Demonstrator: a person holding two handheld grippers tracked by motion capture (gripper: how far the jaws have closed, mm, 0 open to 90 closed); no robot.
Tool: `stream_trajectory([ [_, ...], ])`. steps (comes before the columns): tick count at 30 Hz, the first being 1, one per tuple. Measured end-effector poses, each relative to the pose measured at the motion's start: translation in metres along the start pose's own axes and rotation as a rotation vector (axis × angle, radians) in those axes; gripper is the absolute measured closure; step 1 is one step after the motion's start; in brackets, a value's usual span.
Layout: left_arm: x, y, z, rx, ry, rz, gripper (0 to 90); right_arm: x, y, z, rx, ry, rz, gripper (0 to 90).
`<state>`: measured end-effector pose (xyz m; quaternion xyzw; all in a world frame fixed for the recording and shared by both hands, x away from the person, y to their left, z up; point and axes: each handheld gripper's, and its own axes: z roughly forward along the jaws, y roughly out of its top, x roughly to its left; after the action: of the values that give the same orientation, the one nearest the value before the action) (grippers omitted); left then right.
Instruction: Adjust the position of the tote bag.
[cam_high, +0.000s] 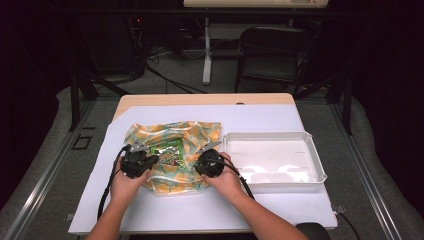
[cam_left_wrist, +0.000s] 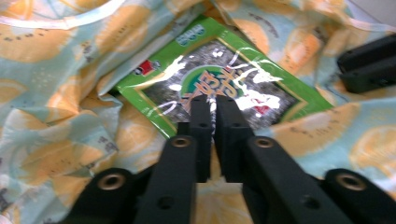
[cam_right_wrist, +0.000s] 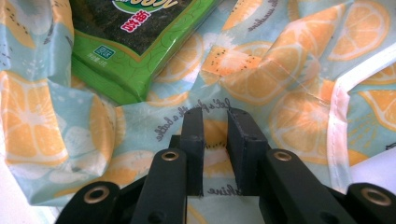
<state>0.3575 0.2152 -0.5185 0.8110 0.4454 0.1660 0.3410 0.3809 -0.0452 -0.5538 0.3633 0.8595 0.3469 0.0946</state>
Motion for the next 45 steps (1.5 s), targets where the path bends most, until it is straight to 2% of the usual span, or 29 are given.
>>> stream_trajectory([
  [4, -0.005, -0.006, -0.002, 0.042, -0.003, 0.033, 90.0, -0.001, 0.000, 0.000, 0.002, 0.003, 0.010, 76.3],
  [10, -0.008, -0.017, -0.004, 0.060, -0.009, 0.020, 90.0, -0.001, 0.000, 0.000, 0.000, 0.004, 0.012, 76.0],
  [12, -0.009, -0.019, -0.006, 0.076, -0.016, 0.025, 90.0, -0.001, 0.000, 0.000, 0.000, 0.003, 0.013, 75.9],
  [16, -0.012, -0.026, -0.009, 0.077, -0.007, 0.026, 90.0, -0.001, -0.001, 0.000, 0.000, 0.004, 0.012, 75.5],
  [20, -0.013, -0.033, -0.009, 0.109, -0.013, 0.032, 90.0, -0.001, -0.001, 0.000, -0.004, 0.010, 0.018, 74.6],
  [22, -0.014, -0.035, -0.010, 0.099, -0.005, 0.031, 90.0, -0.001, 0.000, -0.001, -0.004, 0.006, 0.012, 73.8],
  [24, -0.013, -0.037, -0.012, 0.099, -0.002, 0.028, 89.9, 0.000, 0.000, -0.003, -0.012, 0.003, 0.014, 73.0],
  [27, -0.012, -0.038, -0.013, 0.103, -0.006, 0.027, 89.5, 0.002, 0.003, -0.009, -0.053, 0.004, 0.013, 72.5],
  [31, -0.012, -0.037, -0.014, 0.098, -0.005, 0.027, 88.9, 0.007, 0.009, -0.022, -0.106, 0.034, 0.023, 71.3],
  [36, -0.011, -0.036, -0.017, 0.078, 0.000, 0.023, 87.8, 0.021, 0.025, -0.030, -0.186, 0.131, 0.016, 66.4],
  [39, -0.009, -0.034, -0.021, 0.059, -0.005, 0.015, 86.1, 0.031, 0.035, -0.023, -0.173, 0.181, -0.004, 62.7],
  [43, -0.005, -0.033, -0.027, 0.024, 0.013, 0.002, 82.0, 0.042, 0.045, -0.008, -0.139, 0.207, -0.027, 61.4],
  [45, -0.002, -0.033, -0.031, 0.009, 0.020, -0.007, 80.2, 0.044, 0.048, -0.001, -0.123, 0.229, -0.014, 61.4],
])
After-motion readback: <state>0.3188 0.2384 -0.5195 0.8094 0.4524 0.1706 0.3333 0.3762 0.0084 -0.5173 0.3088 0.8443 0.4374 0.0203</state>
